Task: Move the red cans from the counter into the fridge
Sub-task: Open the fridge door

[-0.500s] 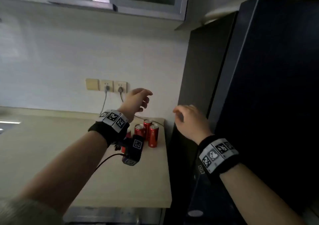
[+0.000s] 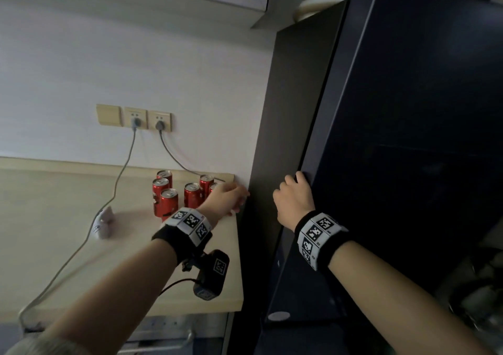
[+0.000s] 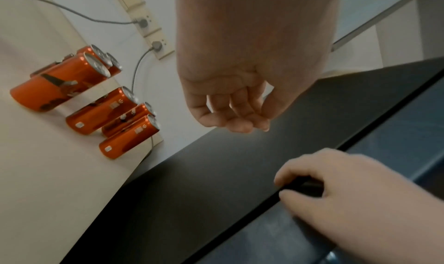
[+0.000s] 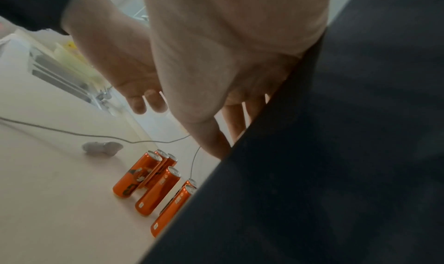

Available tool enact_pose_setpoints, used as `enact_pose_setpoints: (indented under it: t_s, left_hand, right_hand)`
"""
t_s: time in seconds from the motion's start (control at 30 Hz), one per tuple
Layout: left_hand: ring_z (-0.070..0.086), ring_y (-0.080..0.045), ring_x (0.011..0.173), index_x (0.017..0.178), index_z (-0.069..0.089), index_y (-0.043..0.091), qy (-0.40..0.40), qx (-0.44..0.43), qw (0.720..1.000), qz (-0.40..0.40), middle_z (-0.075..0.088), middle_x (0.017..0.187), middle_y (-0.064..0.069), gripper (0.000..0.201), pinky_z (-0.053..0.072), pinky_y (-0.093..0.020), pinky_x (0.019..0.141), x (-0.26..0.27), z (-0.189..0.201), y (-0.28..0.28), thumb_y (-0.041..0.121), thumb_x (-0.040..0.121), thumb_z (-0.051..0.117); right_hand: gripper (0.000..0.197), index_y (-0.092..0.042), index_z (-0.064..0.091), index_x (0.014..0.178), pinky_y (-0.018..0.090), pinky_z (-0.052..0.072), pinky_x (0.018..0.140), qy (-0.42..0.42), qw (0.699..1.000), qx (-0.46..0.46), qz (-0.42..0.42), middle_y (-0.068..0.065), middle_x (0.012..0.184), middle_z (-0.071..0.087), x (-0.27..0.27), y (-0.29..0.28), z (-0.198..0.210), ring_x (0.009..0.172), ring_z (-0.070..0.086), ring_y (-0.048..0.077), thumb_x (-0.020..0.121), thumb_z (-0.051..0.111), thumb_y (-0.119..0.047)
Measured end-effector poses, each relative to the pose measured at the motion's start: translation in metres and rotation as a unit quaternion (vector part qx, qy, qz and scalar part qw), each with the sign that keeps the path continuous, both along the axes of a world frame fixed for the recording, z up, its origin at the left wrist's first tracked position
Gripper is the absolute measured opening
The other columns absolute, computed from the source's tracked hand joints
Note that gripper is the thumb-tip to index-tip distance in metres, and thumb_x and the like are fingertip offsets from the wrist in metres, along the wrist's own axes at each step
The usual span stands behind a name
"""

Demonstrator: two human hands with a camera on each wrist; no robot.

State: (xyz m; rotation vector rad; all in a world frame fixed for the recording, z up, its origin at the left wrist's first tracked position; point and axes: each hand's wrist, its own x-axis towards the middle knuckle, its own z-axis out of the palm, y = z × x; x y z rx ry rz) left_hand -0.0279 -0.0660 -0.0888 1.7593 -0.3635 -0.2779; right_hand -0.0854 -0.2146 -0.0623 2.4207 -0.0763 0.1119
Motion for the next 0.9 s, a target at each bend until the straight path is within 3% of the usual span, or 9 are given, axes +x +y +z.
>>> enact_pose_setpoints:
  t_s: [0.2,0.33,0.4,0.53,0.73,0.8,0.9]
  left_hand:
    - [0.054,-0.016,0.071,0.111,0.062,0.009,0.022,0.07,0.997,-0.031,0.058,0.093,-0.007,0.024,0.04,-0.025,0.058,-0.003,-0.037,-0.023,0.018,0.097,0.044]
    - [0.056,-0.016,0.076,0.114,0.06,0.01,0.038,0.083,0.995,-0.035,0.058,0.099,-0.007,0.025,0.042,-0.025,0.06,-0.003,-0.05,-0.03,0.018,0.098,0.044]
    - [0.056,-0.016,0.075,0.113,0.06,0.01,0.051,0.083,0.995,-0.029,0.059,0.099,-0.007,0.024,0.042,-0.025,0.06,-0.002,-0.059,-0.031,0.018,0.097,0.044]
    - [0.056,-0.016,0.072,0.109,0.061,0.011,0.076,0.062,0.995,-0.001,0.059,0.095,-0.007,0.022,0.042,-0.026,0.06,-0.001,-0.068,-0.04,0.02,0.097,0.047]
    - [0.053,-0.012,0.064,0.105,0.056,0.014,0.056,0.059,0.997,0.012,0.056,0.083,-0.001,0.014,0.041,-0.024,0.056,-0.005,-0.069,-0.071,0.02,0.097,0.047]
    - [0.057,-0.014,0.07,0.109,0.054,0.013,0.003,0.085,0.996,0.013,0.06,0.093,-0.005,0.017,0.047,-0.027,0.062,-0.003,-0.07,-0.079,0.023,0.095,0.052]
    - [0.062,-0.02,0.1,0.132,0.044,0.01,-0.081,0.133,0.988,0.0,0.062,0.115,-0.008,0.045,0.048,-0.03,0.085,0.004,-0.064,-0.085,0.03,0.093,0.057]
  right_hand:
    - [0.047,-0.014,0.055,0.129,0.051,0.016,0.115,0.036,0.997,-0.072,-0.019,0.009,0.134,0.05,0.008,-0.005,-0.007,0.13,0.037,0.029,0.091,0.052,-0.042]
    - [0.044,-0.011,0.053,0.129,0.054,0.022,0.113,0.045,0.992,-0.117,0.01,0.011,0.131,0.048,0.005,-0.011,-0.013,0.126,0.039,0.03,0.092,0.054,-0.035]
    - [0.04,-0.01,0.055,0.126,0.052,0.028,0.109,0.051,0.989,-0.135,0.029,0.012,0.126,0.051,0.002,-0.014,-0.017,0.121,0.043,0.031,0.092,0.054,-0.031]
    - [0.041,-0.009,0.053,0.129,0.05,0.025,0.11,0.075,0.98,-0.179,0.033,0.013,0.128,0.054,-0.002,-0.016,-0.025,0.121,0.045,0.032,0.095,0.051,-0.032]
    - [0.04,-0.011,0.053,0.129,0.044,0.028,0.107,0.078,0.972,-0.22,0.031,0.01,0.127,0.055,-0.001,-0.015,-0.028,0.12,0.047,0.029,0.097,0.049,-0.034]
    - [0.04,-0.012,0.053,0.13,0.042,0.029,0.106,0.081,0.97,-0.227,0.034,0.009,0.127,0.055,-0.001,-0.015,-0.031,0.119,0.047,0.027,0.098,0.047,-0.035]
    - [0.04,-0.011,0.052,0.131,0.04,0.031,0.103,0.083,0.963,-0.254,0.038,0.008,0.125,0.057,-0.004,-0.014,-0.034,0.119,0.047,0.027,0.099,0.045,-0.034]
